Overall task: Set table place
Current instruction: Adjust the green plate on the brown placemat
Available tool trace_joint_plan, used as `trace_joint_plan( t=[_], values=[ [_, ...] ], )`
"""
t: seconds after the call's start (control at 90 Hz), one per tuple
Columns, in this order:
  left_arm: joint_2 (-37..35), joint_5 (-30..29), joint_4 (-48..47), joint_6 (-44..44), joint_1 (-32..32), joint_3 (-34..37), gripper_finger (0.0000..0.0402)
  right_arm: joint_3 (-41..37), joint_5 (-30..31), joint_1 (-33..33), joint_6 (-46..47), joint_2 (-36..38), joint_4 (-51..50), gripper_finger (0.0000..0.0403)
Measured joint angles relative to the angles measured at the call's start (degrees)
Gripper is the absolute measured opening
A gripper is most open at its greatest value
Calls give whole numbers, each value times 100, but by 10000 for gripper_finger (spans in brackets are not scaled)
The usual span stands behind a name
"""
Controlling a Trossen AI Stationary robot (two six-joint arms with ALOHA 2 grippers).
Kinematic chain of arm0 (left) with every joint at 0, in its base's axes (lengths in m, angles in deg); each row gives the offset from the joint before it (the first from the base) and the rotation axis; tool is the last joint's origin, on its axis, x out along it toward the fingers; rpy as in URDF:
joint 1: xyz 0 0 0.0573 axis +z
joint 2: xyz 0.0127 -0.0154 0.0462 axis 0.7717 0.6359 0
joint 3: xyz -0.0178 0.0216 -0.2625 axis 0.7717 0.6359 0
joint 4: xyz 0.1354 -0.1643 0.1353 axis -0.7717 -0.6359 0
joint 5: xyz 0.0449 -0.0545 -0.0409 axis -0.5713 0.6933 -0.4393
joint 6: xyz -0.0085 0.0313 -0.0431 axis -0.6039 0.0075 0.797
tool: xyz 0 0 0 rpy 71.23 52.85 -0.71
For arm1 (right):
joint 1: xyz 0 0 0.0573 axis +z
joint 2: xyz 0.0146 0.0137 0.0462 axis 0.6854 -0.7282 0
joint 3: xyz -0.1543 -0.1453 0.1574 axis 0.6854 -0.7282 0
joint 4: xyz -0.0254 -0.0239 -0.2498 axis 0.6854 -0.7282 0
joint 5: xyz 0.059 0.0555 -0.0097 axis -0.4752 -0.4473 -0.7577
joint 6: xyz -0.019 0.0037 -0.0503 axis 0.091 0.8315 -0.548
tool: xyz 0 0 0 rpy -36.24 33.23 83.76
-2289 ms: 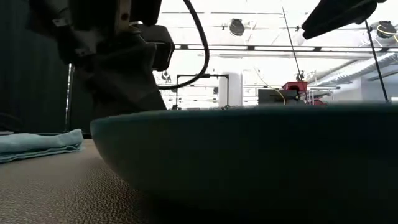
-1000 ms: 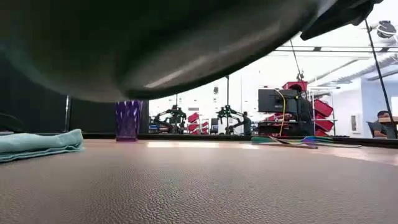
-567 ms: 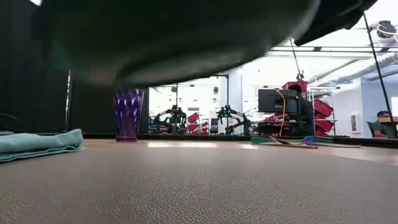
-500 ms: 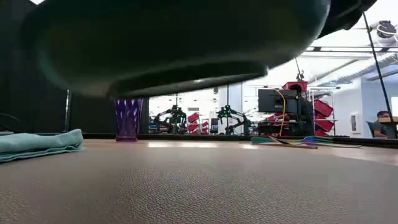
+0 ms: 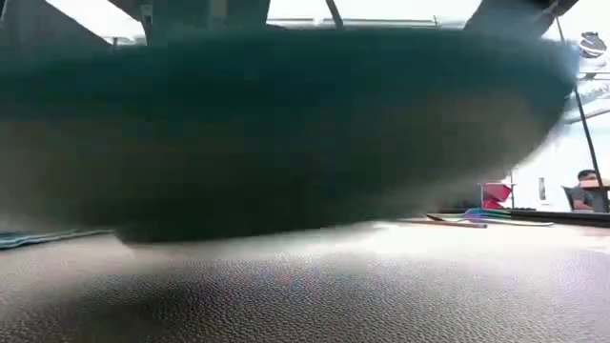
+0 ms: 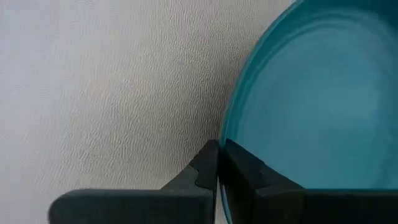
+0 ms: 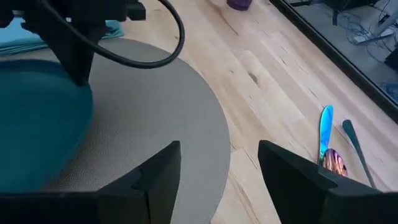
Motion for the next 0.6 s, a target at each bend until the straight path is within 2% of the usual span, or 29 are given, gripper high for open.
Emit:
trace_joint_plan(
  t=[0.133,0.289,0.6],
  values=[
    [1,23,42,4,-2,0,0,0,-1,0,-5,0,-2,201],
    [1,338,322,11,-7,0,0,0,-1,0,-5,0,0,201],
    [1,233,318,-7,35,2,0,0,-4,0,-3,0,7,201]
  ],
)
